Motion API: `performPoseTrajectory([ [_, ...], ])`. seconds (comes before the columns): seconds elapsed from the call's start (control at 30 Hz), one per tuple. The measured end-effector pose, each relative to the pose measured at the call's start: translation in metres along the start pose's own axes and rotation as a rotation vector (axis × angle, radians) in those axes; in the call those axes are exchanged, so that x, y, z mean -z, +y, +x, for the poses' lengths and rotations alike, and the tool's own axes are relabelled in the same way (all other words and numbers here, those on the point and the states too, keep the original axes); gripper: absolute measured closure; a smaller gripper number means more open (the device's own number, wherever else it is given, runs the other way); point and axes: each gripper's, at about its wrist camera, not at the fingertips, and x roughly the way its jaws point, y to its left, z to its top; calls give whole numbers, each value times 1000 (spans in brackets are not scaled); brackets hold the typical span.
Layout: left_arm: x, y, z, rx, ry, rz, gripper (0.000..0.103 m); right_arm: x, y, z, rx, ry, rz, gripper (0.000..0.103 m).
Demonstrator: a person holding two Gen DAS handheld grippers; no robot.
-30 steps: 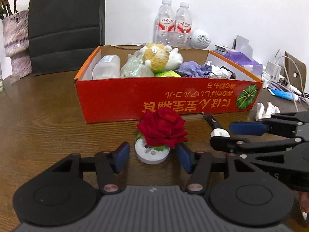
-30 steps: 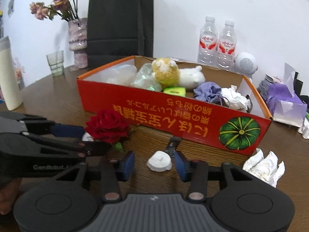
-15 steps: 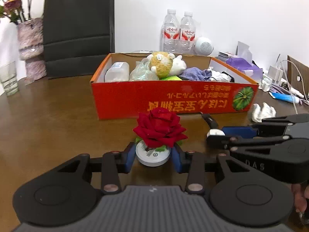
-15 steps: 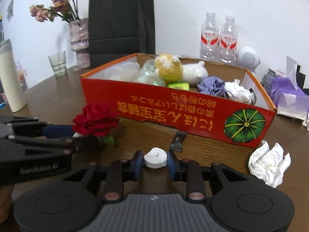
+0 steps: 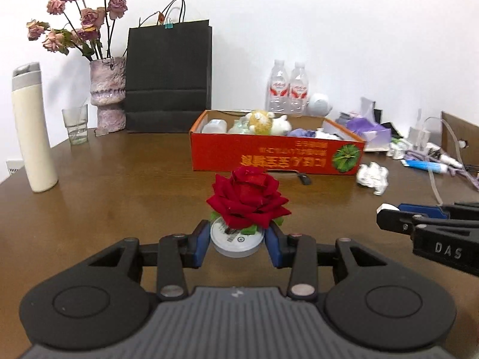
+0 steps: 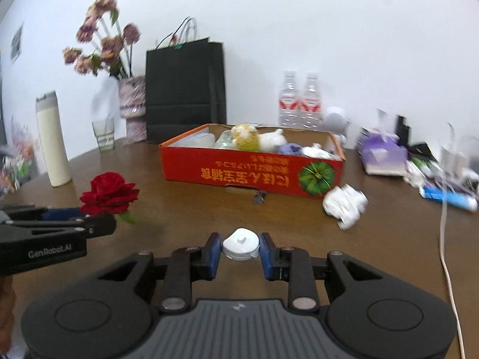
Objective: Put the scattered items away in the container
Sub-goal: 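Grasp the red rose base with the left tool while the right tool grasps the white cap, then carry the rose and white cap into the box and open both tools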
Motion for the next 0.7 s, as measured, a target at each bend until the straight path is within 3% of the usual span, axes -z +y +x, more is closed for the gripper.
performPoseTrajectory([
  [0.13,23,-9,-23,18,20,-28,63,17,-4,-30,-10,-2,96,77],
  [0.4,55,-25,-78,17,-56,23,63,52,8,-67,8,-5,117,76],
  [0.7,69,-20,-109,-7,-94,-2,63,75,17,-106,46,-36,107,77],
])
